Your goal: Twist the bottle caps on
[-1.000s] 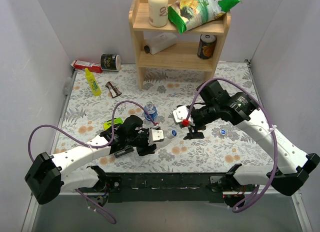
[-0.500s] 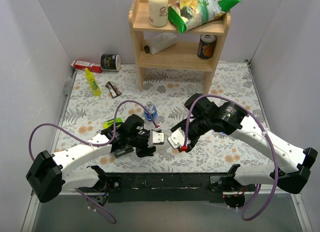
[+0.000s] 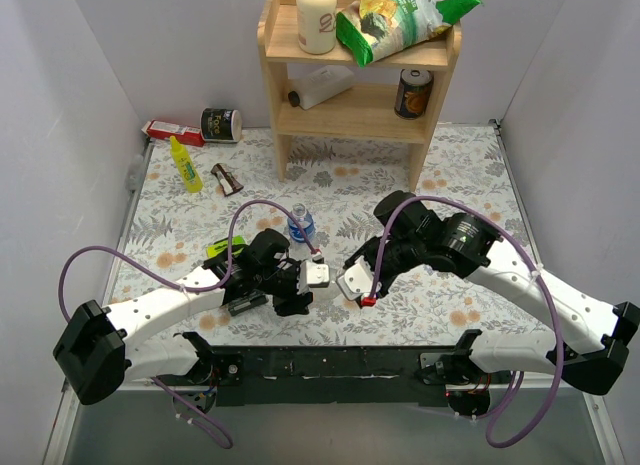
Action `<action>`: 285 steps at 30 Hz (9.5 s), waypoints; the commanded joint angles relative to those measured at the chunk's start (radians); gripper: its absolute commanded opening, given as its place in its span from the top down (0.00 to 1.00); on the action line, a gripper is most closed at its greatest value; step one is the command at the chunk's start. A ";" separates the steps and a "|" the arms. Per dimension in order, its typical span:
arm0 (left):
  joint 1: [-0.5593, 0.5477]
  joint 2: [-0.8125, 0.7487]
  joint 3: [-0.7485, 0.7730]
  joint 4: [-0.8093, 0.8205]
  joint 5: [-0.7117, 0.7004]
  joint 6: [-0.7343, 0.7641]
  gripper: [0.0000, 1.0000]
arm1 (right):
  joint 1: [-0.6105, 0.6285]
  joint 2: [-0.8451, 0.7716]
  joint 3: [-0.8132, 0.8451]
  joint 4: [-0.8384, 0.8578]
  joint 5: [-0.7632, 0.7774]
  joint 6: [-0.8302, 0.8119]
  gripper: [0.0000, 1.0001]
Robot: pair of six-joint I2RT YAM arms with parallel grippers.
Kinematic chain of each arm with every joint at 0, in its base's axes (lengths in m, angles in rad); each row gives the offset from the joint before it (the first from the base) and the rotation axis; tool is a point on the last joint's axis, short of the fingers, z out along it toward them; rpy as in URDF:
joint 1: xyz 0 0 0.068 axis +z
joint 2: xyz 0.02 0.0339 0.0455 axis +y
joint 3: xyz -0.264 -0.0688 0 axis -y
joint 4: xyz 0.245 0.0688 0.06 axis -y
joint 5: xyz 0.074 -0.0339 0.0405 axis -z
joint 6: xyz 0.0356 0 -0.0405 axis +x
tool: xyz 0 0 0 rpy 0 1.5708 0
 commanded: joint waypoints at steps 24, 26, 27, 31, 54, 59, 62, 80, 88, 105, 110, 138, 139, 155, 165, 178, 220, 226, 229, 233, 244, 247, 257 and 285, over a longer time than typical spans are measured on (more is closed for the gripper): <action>0.002 -0.017 -0.015 0.289 -0.452 -0.258 1.00 | -0.459 0.396 0.057 0.287 -0.837 1.311 0.62; 0.002 -0.021 -0.024 0.254 -0.416 -0.243 1.00 | -0.501 0.388 0.147 0.220 -0.778 1.245 0.48; 0.002 -0.029 -0.028 0.243 -0.396 -0.228 1.00 | -0.537 0.388 0.262 0.101 -0.735 1.078 0.46; 0.004 -0.044 -0.036 0.145 -0.212 -0.134 1.00 | -0.558 0.309 0.344 -0.106 -0.519 0.672 0.47; 0.004 -0.018 0.057 -0.031 0.027 0.085 1.00 | -0.076 -0.054 -0.027 0.112 -0.121 0.085 0.40; 0.004 -0.018 0.057 -0.031 0.023 0.085 1.00 | -0.015 -0.050 -0.012 0.060 -0.121 0.039 0.48; 0.004 -0.018 0.057 -0.027 0.027 0.087 1.00 | 0.011 -0.043 -0.012 0.039 -0.112 0.025 0.53; 0.005 -0.029 0.047 -0.011 0.025 0.102 1.00 | 0.025 -0.032 -0.047 0.088 0.032 0.047 0.66; 0.000 -0.044 0.054 0.187 -0.262 -0.122 1.00 | -0.037 0.155 0.104 0.059 0.014 0.613 0.94; 0.000 -0.021 -0.002 0.191 -0.316 -0.203 1.00 | -0.534 0.344 0.259 0.200 -0.686 1.201 0.46; 0.000 -0.035 -0.021 0.096 -0.146 -0.068 1.00 | -0.591 0.373 0.416 -0.273 -0.607 0.629 0.25; 0.002 -0.074 0.016 -0.007 0.046 0.049 1.00 | 0.018 0.057 0.125 -0.087 -0.068 0.041 0.37; 0.002 -0.077 0.016 -0.007 0.046 0.050 1.00 | 0.021 0.066 0.126 -0.085 -0.061 0.042 0.40; 0.008 -0.083 0.001 0.024 0.019 0.042 1.00 | 0.021 0.106 0.103 -0.053 -0.017 0.122 0.78; 0.007 -0.080 0.048 0.209 -0.309 -0.298 1.00 | -0.227 0.278 0.123 0.057 -0.420 0.939 0.99; 0.008 -0.087 -0.010 0.156 -0.144 -0.255 1.00 | -0.519 0.318 0.237 0.047 -0.703 0.887 0.21; 0.053 -0.049 0.018 0.289 -0.044 -0.420 1.00 | -0.321 0.133 -0.105 0.523 -0.439 1.126 0.91; 0.037 -0.015 0.028 0.354 -0.188 -0.560 1.00 | -0.341 0.213 -0.095 0.585 -0.358 1.346 0.99; 0.039 0.000 0.024 0.335 -0.142 -0.556 1.00 | -0.340 0.235 -0.056 0.573 -0.299 1.395 0.99; 0.037 -0.029 0.002 0.312 -0.037 -0.513 1.00 | -0.395 0.209 -0.048 0.629 -0.366 1.354 0.44; 0.056 -0.041 -0.004 0.305 0.057 -0.464 1.00 | -0.476 0.160 -0.134 0.796 -0.614 1.331 0.37; 0.056 -0.032 0.005 0.305 0.071 -0.462 1.00 | -0.476 0.163 -0.151 0.826 -0.614 1.346 0.39; 0.056 -0.005 0.008 0.337 0.077 -0.479 1.00 | -0.476 0.167 -0.167 0.905 -0.609 1.391 0.74; 0.007 0.034 0.062 0.338 -0.024 -0.504 0.02 | -0.476 0.103 0.181 0.204 -0.275 0.847 0.99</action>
